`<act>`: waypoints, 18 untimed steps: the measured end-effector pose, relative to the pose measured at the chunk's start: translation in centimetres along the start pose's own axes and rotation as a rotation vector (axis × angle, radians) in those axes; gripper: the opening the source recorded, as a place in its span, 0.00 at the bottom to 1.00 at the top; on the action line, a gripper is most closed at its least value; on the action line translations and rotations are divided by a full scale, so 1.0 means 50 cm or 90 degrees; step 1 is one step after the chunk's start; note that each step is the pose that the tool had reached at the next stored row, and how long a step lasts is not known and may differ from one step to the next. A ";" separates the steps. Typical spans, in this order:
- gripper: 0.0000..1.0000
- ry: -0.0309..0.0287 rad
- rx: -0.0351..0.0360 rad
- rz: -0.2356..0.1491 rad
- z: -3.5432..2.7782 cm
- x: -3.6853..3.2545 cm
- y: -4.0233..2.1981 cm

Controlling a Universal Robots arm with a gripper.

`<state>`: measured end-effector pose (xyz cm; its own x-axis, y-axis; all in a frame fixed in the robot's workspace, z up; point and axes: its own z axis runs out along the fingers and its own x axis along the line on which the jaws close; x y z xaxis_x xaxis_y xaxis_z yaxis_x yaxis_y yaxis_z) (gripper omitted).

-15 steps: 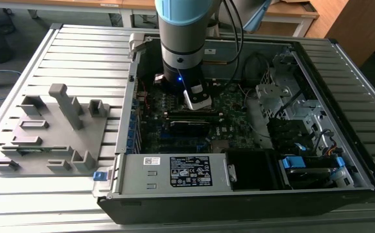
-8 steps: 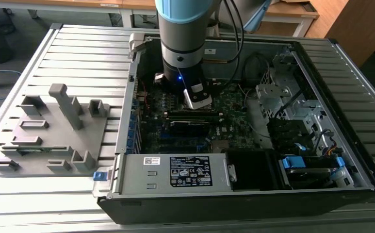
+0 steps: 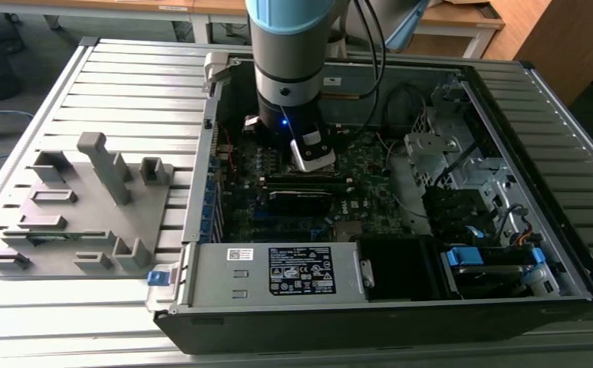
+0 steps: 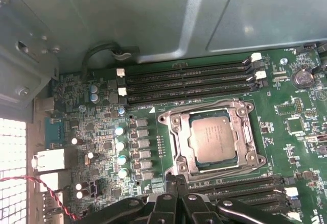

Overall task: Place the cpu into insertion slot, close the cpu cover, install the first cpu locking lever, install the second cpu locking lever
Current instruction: 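Install the second cpu locking lever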

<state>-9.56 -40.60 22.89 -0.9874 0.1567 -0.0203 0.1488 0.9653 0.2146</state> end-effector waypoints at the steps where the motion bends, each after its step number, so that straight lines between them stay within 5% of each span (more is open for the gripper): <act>1: 0.11 -0.0006 0.0040 0.000 0.000 0.000 0.001; 6: 0.11 -0.0031 0.0208 -0.001 0.002 0.001 0.010; 14: 0.11 -0.0039 0.0261 -0.001 0.008 0.005 0.037; 18: 0.11 -0.0061 0.0405 -0.002 0.012 0.005 0.046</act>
<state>-9.42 -38.21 22.81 -0.9874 0.1550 -0.0304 0.1487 0.9771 0.1521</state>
